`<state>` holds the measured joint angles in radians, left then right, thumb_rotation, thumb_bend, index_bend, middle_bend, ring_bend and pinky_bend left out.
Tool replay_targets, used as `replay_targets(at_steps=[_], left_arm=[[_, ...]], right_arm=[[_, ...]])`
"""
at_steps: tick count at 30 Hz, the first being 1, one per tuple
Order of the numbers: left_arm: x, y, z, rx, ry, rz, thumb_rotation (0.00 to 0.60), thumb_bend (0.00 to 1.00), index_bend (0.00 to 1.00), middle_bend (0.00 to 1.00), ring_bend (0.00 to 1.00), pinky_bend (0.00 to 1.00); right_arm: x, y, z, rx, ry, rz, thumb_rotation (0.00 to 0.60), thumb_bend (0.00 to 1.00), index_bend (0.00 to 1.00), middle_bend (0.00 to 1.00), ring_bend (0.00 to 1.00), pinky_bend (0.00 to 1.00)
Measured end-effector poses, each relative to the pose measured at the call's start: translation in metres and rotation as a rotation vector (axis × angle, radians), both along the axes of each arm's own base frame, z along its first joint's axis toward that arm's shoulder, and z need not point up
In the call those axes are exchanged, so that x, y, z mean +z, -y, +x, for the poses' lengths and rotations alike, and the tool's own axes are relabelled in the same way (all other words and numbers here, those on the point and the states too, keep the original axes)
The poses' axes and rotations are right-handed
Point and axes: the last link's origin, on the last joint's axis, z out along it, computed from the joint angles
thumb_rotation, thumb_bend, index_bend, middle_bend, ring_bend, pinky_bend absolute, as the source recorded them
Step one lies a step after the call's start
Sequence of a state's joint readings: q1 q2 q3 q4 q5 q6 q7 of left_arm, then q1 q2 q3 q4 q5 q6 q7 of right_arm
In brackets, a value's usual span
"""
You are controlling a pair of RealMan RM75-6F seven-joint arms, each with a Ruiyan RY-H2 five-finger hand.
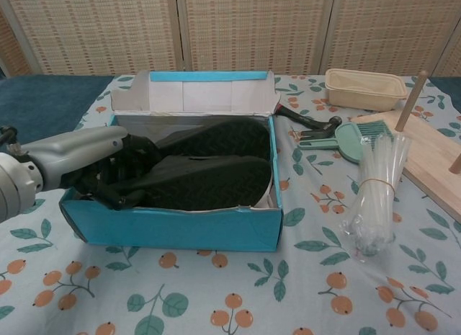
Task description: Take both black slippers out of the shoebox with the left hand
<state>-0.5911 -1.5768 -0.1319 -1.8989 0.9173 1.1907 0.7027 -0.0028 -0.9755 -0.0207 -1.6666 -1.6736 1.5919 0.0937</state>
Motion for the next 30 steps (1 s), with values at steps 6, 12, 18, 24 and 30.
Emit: replay_targets(at_steps=[6, 12, 18, 24, 30], left_arm=[[-0.007, -0.001, -0.001, 0.007, -0.039, -0.023, 0.600, 0.36, 0.34, 0.51, 0.58, 0.55], [-0.010, -0.006, 0.001, 0.015, -0.035, -0.035, 0.600, 0.39, 0.45, 0.62, 0.61, 0.57], [-0.010, -0.010, 0.002, 0.012, -0.031, -0.011, 0.600, 0.56, 0.68, 0.72, 0.68, 0.65], [-0.008, -0.012, 0.005, -0.002, -0.006, 0.055, 0.600, 0.74, 0.83, 0.82, 0.76, 0.73], [-0.006, -0.009, 0.007, -0.022, 0.019, 0.080, 0.600, 0.75, 0.83, 0.82, 0.76, 0.73]], right_arm=[[0.001, 0.000, 0.000, -0.001, 0.001, -0.004, 0.346, 0.20, 0.00, 0.00, 0.00, 0.00], [0.002, 0.000, -0.001, -0.005, 0.003, -0.011, 0.345, 0.20, 0.00, 0.00, 0.00, 0.00], [0.001, 0.001, -0.002, -0.008, 0.003, -0.009, 0.347, 0.20, 0.00, 0.00, 0.00, 0.00], [0.001, 0.001, -0.002, -0.013, 0.002, -0.009, 0.346, 0.20, 0.00, 0.00, 0.00, 0.00], [0.001, 0.001, -0.002, -0.014, 0.003, -0.010, 0.346, 0.20, 0.00, 0.00, 0.00, 0.00]])
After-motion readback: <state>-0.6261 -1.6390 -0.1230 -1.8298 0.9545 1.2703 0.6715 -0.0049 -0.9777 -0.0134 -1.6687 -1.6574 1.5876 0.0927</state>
